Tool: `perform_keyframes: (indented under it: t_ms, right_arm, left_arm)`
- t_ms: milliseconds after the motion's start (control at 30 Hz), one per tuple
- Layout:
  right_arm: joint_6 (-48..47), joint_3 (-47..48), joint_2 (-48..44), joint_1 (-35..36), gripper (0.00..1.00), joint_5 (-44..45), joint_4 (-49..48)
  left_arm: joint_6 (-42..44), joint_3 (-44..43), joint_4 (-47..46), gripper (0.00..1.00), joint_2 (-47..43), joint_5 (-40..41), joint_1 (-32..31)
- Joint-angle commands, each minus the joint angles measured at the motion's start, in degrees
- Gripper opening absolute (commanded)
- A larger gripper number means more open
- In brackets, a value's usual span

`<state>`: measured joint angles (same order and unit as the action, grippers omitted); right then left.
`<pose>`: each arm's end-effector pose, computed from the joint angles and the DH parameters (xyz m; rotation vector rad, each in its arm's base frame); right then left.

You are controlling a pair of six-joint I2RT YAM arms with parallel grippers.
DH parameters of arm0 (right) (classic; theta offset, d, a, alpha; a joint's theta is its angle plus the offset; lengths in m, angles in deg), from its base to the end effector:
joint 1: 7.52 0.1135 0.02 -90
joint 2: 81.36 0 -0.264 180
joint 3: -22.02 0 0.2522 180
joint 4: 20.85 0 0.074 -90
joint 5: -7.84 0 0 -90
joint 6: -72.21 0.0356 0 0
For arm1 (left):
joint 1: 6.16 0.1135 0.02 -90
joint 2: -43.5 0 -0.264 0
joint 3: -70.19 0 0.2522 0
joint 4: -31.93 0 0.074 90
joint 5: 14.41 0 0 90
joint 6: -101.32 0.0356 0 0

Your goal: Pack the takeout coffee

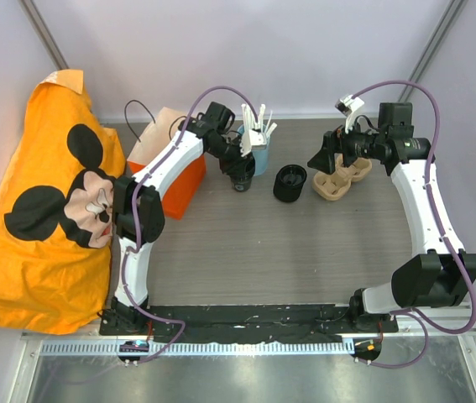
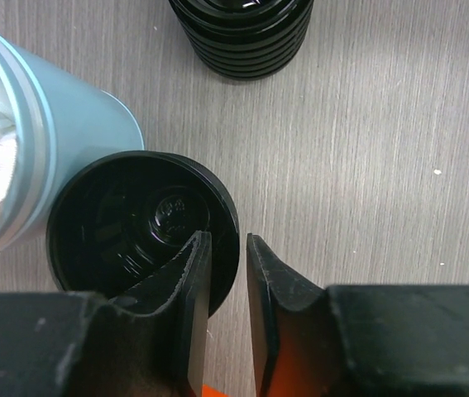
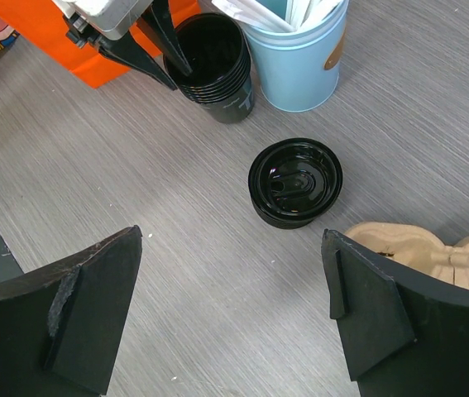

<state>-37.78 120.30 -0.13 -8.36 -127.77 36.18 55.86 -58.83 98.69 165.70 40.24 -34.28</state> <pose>0.2970 0.0211 0.3848 -0.7442 1.9722 0.6810 0.3984 -0.2362 0.2777 1.6265 1.8566 -0.6814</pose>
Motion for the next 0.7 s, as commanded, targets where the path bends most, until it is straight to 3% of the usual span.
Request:
perform_keyframes:
  t_ms: [0,333,667]
  right_arm:
    - [-0.6,0.0,-1.7,-0.2,0.95,-1.2,-2.2]
    - [-0.7,-0.2,-1.6,-0.1,0.96,-1.2,-2.1]
    - [-0.8,-0.3,-1.5,-0.2,0.97,-1.3,-2.1]
  left_arm:
    - [0.3,-2.6,1.7,0.26,0.7,-0.2,-0.3]
    - [0.2,-3.5,2.8,0.19,1.2,0.1,-0.3]
    - [-1.0,-3.7,2.0,0.21,0.6,-0.2,-0.3]
